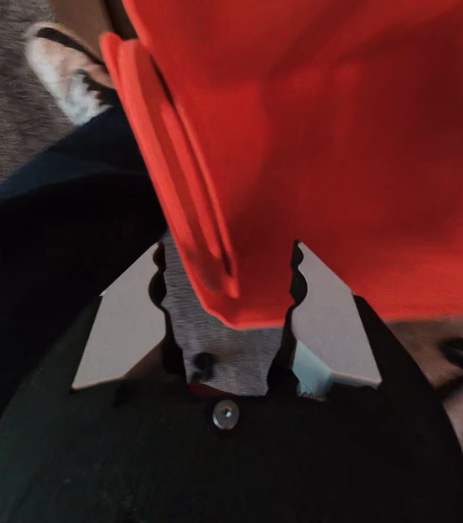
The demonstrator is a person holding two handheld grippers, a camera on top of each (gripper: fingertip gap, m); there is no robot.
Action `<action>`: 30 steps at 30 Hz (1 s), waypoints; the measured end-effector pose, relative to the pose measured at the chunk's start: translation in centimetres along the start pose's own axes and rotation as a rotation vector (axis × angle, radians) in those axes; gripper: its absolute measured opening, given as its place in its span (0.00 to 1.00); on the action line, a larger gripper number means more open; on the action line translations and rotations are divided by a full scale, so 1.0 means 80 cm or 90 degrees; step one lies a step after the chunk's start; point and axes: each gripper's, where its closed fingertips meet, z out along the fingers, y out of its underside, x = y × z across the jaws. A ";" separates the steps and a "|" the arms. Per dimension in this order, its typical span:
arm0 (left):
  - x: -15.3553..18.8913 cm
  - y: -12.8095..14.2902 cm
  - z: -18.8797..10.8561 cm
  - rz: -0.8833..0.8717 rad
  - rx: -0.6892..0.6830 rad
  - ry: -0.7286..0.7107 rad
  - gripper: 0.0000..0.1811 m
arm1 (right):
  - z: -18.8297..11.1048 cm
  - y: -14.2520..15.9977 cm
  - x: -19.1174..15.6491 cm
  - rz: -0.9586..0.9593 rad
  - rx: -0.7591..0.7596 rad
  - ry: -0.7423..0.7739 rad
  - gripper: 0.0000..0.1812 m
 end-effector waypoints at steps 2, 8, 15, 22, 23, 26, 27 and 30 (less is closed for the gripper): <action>-0.031 -0.009 0.043 -0.005 -0.030 -0.090 0.49 | 0.021 0.007 0.016 -0.020 -0.015 0.056 0.38; -0.040 -0.012 0.065 -0.057 -0.077 0.006 0.10 | 0.008 0.008 0.057 0.027 -0.002 0.005 0.03; -0.062 -0.186 0.043 -0.075 0.023 0.133 0.08 | -0.018 -0.141 0.121 0.131 0.126 -0.107 0.03; -0.100 -0.365 0.072 -0.040 0.075 0.130 0.09 | 0.009 -0.320 0.166 0.128 0.191 -0.131 0.03; -0.104 -0.385 0.080 -0.036 0.072 0.126 0.09 | 0.014 -0.343 0.170 0.125 0.188 -0.132 0.04; -0.122 -0.434 0.109 -0.042 0.059 0.116 0.09 | 0.037 -0.398 0.178 0.108 0.166 -0.132 0.04; -0.126 -0.446 0.120 -0.043 0.053 0.113 0.09 | 0.047 -0.411 0.179 0.099 0.158 -0.128 0.04; -0.134 -0.464 0.150 -0.022 0.050 0.096 0.09 | 0.074 -0.429 0.174 0.077 0.144 -0.126 0.05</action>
